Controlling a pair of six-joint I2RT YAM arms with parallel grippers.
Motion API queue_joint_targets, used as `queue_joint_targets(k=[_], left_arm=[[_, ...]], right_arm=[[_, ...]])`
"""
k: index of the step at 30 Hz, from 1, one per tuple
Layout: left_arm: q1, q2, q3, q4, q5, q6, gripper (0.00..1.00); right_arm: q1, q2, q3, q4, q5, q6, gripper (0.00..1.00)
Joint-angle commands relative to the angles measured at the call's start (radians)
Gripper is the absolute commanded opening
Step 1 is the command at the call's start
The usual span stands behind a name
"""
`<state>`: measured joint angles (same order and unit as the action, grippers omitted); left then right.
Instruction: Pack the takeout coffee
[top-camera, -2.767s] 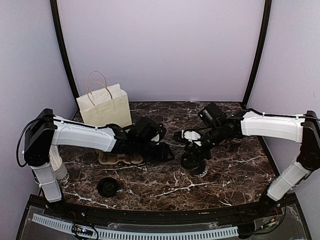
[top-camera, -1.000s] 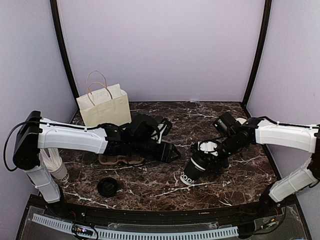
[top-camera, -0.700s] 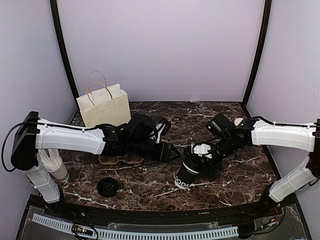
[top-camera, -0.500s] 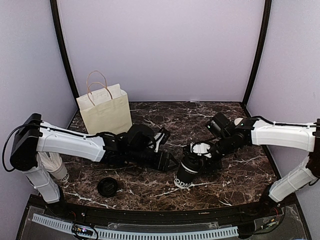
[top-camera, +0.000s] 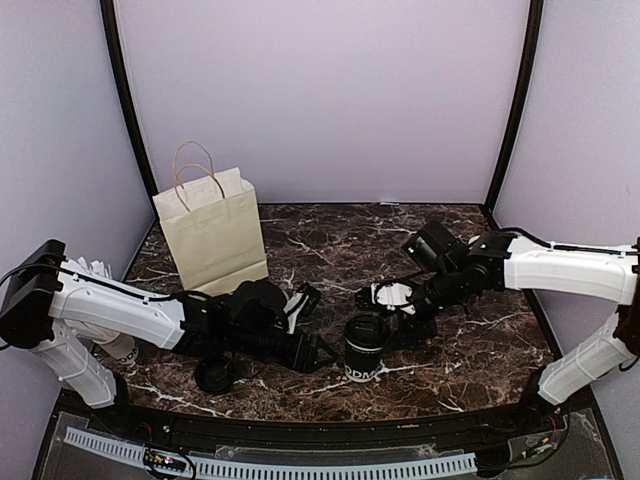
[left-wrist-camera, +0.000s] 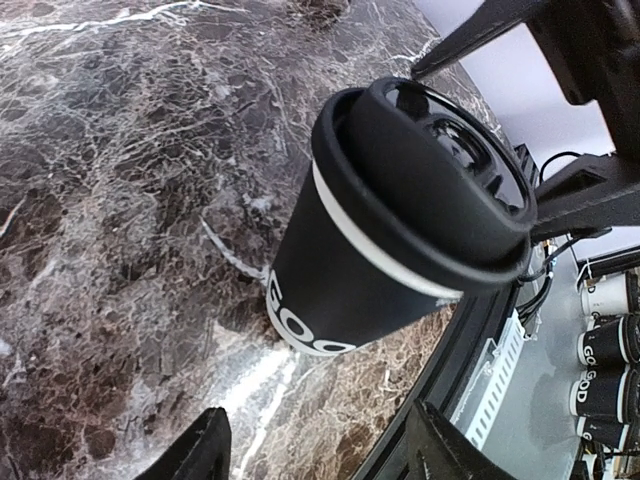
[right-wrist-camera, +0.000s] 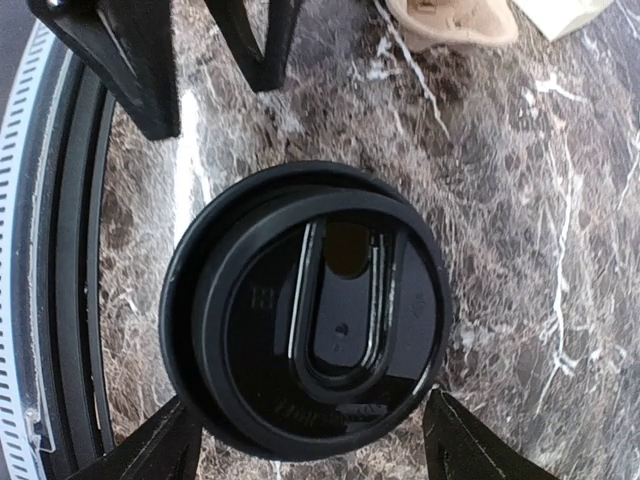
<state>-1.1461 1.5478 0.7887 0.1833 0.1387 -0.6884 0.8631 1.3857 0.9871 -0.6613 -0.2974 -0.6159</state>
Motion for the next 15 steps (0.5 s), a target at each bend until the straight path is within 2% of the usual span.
queue_joint_targets(k=[1,15], left_arm=[[0.003,-0.047,-0.037,0.016,-0.062,-0.027,0.63],[0.003,-0.103,0.008,-0.031,-0.104,-0.005,0.63]], right_arm=[[0.038,0.009,0.046,-0.024,-0.014,0.013,0.78],[0.065,0.0,0.052,-0.048,-0.013,0.008,0.79]])
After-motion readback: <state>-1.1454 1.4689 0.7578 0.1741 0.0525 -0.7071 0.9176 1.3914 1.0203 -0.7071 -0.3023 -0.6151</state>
